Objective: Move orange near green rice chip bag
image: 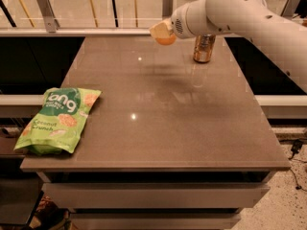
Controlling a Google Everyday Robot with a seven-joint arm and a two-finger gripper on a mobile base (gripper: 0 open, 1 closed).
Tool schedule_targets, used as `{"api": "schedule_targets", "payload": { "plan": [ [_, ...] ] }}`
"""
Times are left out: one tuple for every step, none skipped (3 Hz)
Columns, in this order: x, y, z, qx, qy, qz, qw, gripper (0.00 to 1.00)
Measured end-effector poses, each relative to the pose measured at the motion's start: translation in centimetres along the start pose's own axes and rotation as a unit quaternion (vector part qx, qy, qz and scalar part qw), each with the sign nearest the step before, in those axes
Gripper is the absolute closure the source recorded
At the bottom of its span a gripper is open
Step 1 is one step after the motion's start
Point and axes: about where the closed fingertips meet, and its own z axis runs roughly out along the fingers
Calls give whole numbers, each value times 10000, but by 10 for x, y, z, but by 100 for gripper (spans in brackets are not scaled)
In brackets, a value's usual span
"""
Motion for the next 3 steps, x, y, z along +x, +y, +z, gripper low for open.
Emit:
{"api": "schedule_targets", "payload": {
  "plan": [
    [-5,-2,1,-196,78,-94,9997,100],
    [-16,-1,-14,-439,227,-301,9983,100],
    [-20,7,-36,-504,302,-382,9975,100]
  ]
}}
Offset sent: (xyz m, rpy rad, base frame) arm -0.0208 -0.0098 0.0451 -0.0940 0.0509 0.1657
